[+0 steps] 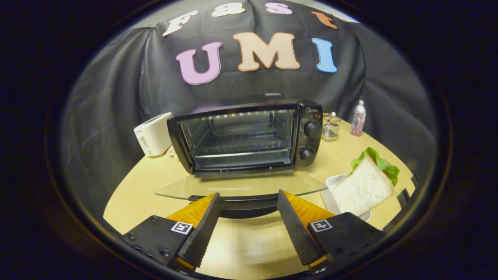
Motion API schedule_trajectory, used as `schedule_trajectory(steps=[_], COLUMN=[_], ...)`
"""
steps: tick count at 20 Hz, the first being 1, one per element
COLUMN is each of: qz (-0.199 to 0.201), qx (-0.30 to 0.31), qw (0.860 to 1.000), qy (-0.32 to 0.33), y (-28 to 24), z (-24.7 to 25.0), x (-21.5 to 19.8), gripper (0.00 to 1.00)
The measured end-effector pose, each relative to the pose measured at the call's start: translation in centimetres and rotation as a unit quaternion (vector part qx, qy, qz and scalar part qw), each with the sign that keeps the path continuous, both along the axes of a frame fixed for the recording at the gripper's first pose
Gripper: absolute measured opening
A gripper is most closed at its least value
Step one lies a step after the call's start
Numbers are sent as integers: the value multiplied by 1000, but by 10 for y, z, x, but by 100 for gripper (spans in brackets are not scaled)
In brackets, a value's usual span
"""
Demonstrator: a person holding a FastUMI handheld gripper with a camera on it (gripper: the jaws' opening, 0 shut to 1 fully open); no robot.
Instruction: Open the toaster oven, put the food inside, and close the toaster oven door.
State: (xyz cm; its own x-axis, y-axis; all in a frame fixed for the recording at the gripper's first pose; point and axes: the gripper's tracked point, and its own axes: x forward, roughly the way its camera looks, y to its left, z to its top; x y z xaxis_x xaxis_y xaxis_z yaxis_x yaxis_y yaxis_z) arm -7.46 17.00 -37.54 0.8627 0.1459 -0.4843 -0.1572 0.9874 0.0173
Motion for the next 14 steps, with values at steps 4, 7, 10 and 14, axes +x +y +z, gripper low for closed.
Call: schedule_trajectory(steps=[4,7,10,14], qz=[-11,-11,-13,12], qx=[5,-6,-2,-14], qw=[999,997,997,996], qy=[44,73,82,84], y=[-6,-10,-11,-12], z=[-27,-45,-51,-53], x=[-10,-7,-6,-10], gripper=[92,87,87,87])
